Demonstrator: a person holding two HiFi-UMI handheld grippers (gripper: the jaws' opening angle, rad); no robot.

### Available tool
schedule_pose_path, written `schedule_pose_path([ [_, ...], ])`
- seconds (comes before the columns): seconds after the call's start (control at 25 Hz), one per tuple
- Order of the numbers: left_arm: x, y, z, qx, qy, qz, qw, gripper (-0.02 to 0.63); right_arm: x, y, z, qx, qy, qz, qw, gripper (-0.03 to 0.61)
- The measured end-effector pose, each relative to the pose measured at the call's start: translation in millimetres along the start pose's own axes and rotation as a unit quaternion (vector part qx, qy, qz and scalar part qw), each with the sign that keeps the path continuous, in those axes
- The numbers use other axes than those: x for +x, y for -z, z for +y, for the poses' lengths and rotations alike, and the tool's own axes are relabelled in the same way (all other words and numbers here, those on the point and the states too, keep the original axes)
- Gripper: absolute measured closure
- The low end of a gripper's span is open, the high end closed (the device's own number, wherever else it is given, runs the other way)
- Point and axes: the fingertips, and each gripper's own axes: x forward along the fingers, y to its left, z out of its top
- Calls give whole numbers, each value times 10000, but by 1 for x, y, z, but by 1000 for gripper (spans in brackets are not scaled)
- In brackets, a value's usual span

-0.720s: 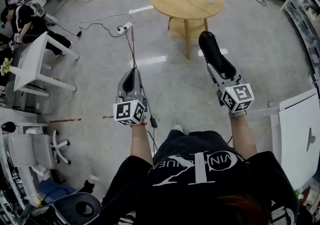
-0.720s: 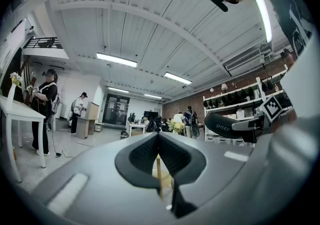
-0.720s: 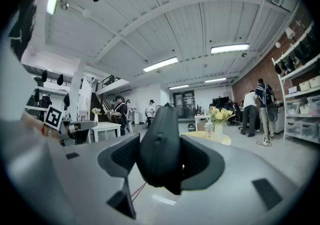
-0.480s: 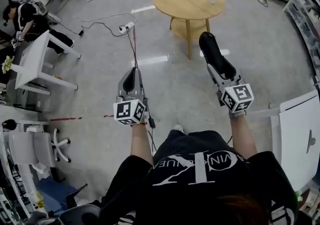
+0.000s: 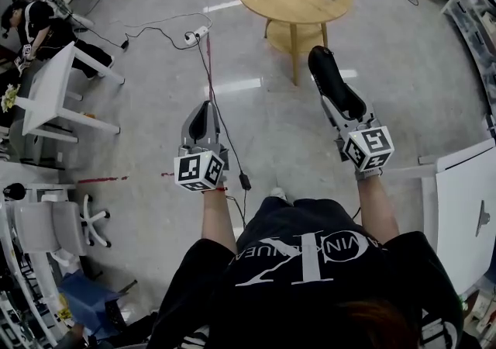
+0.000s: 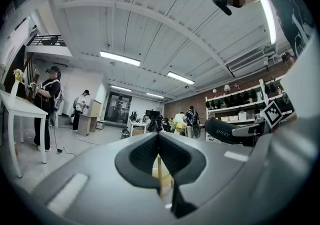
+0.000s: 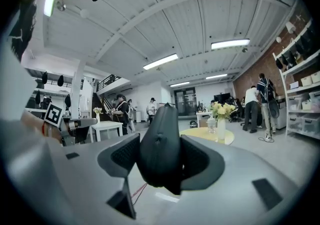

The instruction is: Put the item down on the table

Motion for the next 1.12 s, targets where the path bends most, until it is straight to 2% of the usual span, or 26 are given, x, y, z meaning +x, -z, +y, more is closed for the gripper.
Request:
schedule_pose_path([
  [0.28,6,4,28,-80,-21,49,10000,601,24,3,2,177,69,12,9998,318],
  [0.68,23,7,49,-243,277,-50,9993,601,45,-5,10,240,192,-105,9995,318],
  [1.12,79,12,59,-281,497,-37,9984,601,96,-2,-7,220,156,34,9996,318],
])
